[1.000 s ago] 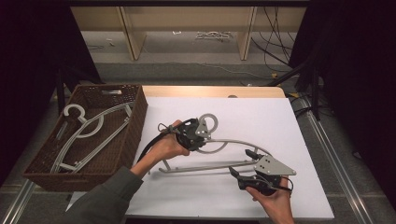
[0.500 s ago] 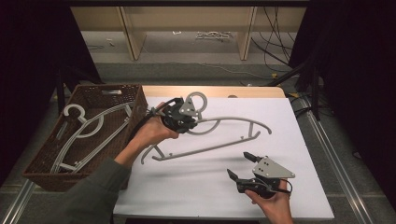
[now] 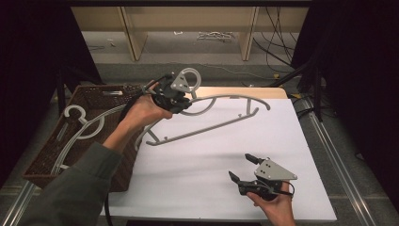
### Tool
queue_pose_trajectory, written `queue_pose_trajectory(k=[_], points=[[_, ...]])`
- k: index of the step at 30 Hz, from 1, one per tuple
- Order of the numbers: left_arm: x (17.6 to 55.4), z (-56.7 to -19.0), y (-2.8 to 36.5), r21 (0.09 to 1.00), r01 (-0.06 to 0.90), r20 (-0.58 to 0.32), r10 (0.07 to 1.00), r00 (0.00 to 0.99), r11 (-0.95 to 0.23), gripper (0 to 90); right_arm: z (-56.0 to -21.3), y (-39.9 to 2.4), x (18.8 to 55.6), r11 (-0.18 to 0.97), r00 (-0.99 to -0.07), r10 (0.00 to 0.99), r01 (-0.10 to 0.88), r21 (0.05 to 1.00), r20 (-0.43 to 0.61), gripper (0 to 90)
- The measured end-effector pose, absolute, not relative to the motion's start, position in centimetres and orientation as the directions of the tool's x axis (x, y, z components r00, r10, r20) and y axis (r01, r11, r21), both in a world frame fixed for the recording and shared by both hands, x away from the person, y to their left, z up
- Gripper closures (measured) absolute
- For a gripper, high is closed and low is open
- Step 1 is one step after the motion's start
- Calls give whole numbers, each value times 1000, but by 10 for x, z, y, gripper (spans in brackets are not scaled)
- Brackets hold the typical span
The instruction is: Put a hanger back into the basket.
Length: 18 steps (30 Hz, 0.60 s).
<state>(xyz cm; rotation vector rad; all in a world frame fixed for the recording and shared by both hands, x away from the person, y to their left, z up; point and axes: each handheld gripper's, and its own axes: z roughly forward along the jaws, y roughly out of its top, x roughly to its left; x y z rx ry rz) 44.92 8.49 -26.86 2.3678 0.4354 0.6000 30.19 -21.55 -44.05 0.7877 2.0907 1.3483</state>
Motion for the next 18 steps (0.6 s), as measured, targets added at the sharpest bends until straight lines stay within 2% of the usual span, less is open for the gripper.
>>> queue_pose_trajectory(k=[9,18], points=[[448,-250,107,675,165,313,481,819,-719,825,-441,-215,302,333,-693,711,188,924,-115,219],[444,-241,149,683,214,289,527,800,-699,825,-441,-215,302,338,-693,711,190,922,-118,218]])
